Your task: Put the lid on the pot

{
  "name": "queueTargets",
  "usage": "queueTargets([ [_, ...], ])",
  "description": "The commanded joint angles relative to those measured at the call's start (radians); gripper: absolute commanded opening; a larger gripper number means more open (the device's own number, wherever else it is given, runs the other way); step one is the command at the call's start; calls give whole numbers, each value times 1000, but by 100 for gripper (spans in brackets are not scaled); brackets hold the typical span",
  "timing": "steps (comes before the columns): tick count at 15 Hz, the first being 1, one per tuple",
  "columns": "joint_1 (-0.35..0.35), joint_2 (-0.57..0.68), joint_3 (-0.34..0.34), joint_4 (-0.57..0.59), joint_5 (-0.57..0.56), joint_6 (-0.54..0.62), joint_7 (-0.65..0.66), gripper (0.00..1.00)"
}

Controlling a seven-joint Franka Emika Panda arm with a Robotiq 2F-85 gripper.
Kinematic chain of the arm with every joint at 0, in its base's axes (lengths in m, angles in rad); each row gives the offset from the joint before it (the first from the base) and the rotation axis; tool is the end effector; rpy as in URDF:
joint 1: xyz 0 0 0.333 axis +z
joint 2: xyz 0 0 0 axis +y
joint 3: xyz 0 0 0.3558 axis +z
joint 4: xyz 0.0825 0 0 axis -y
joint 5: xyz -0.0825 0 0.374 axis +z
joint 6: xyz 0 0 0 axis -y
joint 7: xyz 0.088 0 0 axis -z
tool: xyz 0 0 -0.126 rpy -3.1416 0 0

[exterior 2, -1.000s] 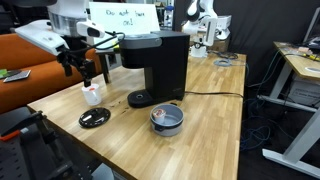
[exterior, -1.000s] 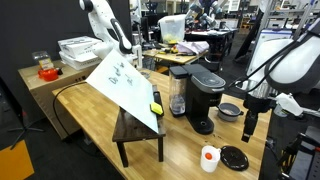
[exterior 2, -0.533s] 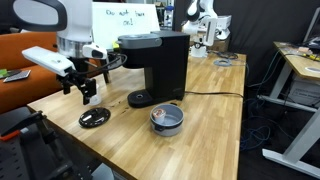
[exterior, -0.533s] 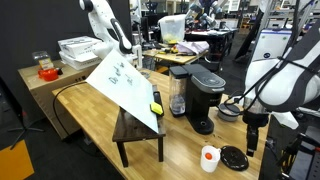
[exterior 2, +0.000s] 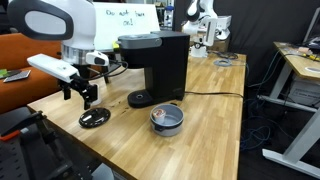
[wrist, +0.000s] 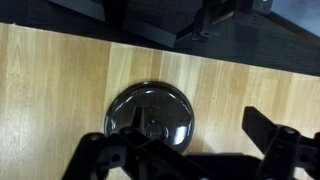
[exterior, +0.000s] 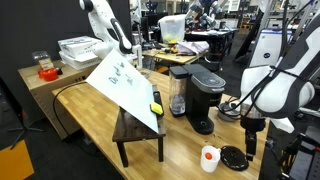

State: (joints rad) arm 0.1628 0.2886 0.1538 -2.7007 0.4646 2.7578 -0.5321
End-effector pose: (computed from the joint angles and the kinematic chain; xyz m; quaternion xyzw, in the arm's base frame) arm 0.3569 0.1066 0.1508 -0.9706 -0.1944 0.1058 0.0947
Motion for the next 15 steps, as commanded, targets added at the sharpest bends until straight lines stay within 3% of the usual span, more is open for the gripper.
queueTargets([
  [1,-74,2,62,-3,-51,7,36,100],
  [7,-61,17,38,0,-254,19,174,100],
  [15,-76,133,51,89,-363,54,210,100],
])
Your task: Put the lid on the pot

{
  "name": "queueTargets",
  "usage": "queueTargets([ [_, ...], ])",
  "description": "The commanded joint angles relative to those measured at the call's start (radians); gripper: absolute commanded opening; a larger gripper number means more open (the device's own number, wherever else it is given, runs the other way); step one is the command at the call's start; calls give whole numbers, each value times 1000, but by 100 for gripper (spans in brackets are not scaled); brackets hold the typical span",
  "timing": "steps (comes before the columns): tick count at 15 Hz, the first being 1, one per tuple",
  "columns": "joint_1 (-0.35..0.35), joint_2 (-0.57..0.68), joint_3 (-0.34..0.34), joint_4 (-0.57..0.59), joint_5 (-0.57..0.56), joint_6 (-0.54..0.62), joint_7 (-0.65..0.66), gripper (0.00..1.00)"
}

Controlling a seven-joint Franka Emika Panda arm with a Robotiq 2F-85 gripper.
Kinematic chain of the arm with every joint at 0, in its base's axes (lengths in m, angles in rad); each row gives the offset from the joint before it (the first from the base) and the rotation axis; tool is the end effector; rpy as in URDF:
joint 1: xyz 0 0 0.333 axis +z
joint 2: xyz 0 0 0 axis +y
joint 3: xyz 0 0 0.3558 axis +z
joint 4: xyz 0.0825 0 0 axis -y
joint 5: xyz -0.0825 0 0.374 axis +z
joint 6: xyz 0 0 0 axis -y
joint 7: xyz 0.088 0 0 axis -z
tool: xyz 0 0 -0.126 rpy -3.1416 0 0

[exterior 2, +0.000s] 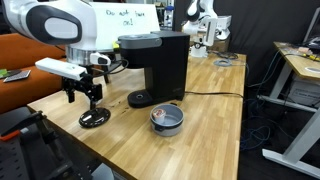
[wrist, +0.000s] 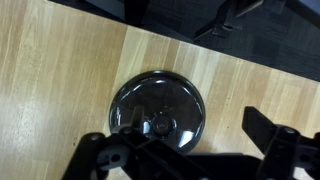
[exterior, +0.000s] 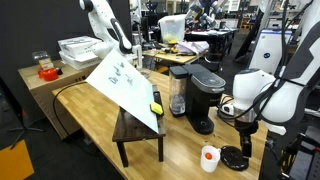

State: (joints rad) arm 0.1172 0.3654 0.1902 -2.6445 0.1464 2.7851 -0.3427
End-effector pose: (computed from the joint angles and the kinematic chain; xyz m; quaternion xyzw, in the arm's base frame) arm 0.3743 0.1219 0.1358 -0.9613 -0.2466 0.1100 0.0540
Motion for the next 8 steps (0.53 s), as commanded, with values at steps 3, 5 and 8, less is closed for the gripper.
queueTargets([
  [3,-29,108,4,67,-86,38,35,100],
  [5,-28,137,-4,89,-113,40,47,100],
  [8,-25,170,-12,117,-142,40,62,100],
])
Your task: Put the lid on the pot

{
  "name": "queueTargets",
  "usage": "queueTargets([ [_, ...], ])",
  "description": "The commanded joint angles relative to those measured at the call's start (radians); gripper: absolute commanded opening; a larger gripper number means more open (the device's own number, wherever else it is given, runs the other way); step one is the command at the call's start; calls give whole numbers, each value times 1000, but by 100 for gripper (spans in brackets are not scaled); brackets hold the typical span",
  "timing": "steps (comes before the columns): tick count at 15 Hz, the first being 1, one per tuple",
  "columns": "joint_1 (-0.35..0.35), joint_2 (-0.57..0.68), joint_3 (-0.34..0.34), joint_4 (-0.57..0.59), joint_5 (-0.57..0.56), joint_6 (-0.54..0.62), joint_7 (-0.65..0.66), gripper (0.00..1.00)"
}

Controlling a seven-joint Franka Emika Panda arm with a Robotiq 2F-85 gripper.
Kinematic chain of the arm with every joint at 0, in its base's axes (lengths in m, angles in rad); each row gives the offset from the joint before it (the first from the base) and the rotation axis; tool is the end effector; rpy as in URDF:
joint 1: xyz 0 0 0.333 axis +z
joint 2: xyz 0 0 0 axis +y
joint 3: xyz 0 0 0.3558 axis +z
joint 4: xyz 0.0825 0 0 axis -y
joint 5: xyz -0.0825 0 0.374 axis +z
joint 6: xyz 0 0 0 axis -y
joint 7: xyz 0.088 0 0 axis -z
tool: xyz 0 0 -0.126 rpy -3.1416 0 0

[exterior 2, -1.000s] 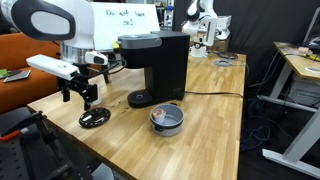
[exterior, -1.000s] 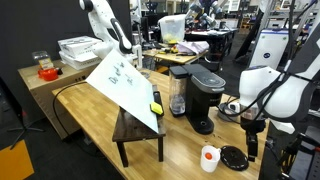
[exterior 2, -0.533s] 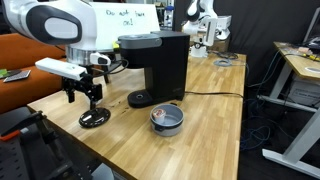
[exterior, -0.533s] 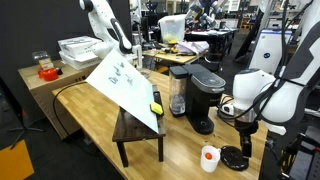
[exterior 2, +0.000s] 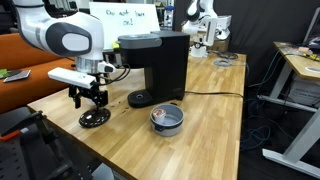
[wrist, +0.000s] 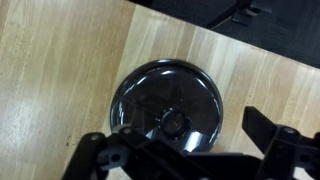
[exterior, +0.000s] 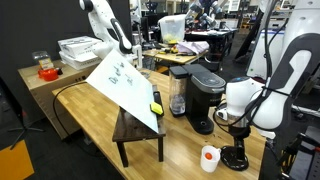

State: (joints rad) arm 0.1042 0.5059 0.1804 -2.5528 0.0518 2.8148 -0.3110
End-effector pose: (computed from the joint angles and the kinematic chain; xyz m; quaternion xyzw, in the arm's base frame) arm 0.3954 0.1251 0.0984 -0.9567 -0.2610 0.1180 0.0514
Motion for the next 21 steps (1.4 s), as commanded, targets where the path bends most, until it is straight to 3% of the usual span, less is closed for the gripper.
queueTargets([
  [1,-12,39,-2,32,-54,10,35,100],
  [7,-8,81,-2,64,-80,7,55,98],
  [9,-12,84,1,67,-78,9,57,73],
  [15,-12,74,1,71,-77,8,72,33],
  [17,-16,76,8,72,-74,5,71,21],
  [21,-23,78,19,74,-70,2,65,8],
])
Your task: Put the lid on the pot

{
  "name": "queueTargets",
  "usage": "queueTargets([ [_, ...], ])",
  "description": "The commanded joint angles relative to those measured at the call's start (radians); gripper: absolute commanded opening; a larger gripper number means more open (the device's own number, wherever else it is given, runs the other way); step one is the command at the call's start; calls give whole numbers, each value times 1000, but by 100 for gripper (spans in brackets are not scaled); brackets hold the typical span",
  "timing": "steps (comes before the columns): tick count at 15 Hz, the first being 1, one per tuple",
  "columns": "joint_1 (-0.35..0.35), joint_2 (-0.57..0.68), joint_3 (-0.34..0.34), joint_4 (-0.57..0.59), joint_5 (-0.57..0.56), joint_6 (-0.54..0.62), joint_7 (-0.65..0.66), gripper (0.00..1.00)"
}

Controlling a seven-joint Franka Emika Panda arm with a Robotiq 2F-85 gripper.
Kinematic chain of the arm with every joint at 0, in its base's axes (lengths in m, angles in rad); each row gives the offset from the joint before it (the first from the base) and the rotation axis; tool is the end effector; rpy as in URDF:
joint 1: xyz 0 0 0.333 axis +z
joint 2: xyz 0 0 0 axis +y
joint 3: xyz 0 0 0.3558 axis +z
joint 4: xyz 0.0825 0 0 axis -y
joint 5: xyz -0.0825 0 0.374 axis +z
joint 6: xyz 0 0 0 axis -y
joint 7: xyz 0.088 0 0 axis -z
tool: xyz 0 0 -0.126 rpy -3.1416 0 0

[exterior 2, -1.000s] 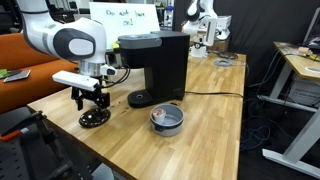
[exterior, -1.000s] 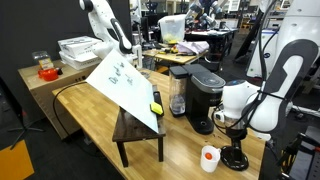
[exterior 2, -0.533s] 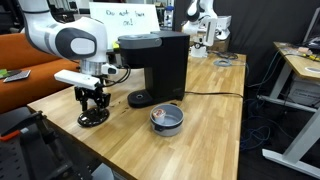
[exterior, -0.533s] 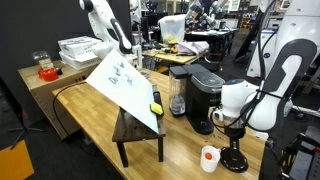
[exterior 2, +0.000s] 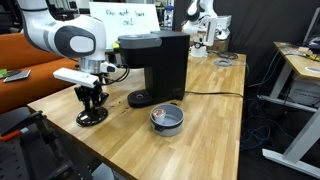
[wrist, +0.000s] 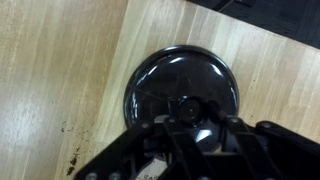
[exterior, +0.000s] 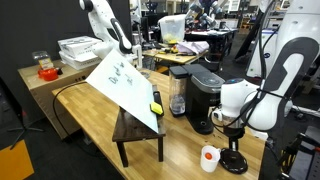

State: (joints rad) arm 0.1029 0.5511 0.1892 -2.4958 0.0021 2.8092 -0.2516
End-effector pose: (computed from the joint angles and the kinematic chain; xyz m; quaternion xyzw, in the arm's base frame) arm 0.4106 0.1361 0.0898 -0.9581 -0.2577 0.1148 0.0485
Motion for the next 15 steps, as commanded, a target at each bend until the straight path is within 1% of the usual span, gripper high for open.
queueTargets([
  [1,-22,29,8,14,-20,7,7,8],
  [5,-18,-13,-14,-20,-25,10,25,8],
  [8,-11,-53,-70,-58,-34,3,58,8],
  [12,-22,-112,-140,-120,-47,-5,72,8],
  [15,-48,-172,-134,-156,-38,-2,59,8],
])
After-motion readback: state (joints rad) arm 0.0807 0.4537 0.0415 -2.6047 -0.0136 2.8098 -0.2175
